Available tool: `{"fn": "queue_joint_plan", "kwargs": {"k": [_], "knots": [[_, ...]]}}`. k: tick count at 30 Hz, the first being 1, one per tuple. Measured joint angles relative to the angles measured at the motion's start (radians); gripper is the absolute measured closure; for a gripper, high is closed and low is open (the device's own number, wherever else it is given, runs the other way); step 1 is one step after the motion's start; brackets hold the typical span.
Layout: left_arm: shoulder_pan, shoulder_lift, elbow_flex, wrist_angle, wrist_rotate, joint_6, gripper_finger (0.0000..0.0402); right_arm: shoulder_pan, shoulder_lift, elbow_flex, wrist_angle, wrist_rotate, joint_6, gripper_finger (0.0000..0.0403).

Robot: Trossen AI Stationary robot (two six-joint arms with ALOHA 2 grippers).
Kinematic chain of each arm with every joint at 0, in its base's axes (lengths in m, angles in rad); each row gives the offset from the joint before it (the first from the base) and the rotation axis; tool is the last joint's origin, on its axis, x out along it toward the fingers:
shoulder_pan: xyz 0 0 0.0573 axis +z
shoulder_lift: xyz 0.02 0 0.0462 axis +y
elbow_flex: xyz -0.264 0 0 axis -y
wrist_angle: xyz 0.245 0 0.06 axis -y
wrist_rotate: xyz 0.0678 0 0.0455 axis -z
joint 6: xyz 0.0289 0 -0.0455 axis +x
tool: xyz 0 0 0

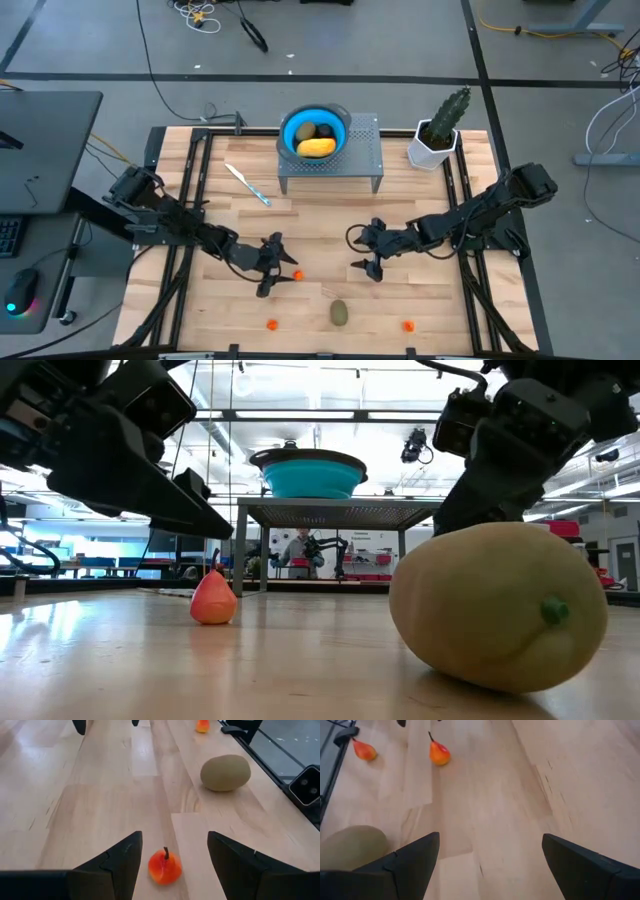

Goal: Pick & Place Fruit
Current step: Put the orange pear into the blue strainer bowl

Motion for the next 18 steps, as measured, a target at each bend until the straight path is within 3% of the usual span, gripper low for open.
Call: {"fn": "queue_joint_plan", "kwargs": {"k": [18], "knots": [[0.000, 0.038, 0.003, 0.116, -0.029, 0.052, 0.0190, 0.098, 0.000, 0.000, 0.085, 0.120, 0.030, 0.0041]]}}
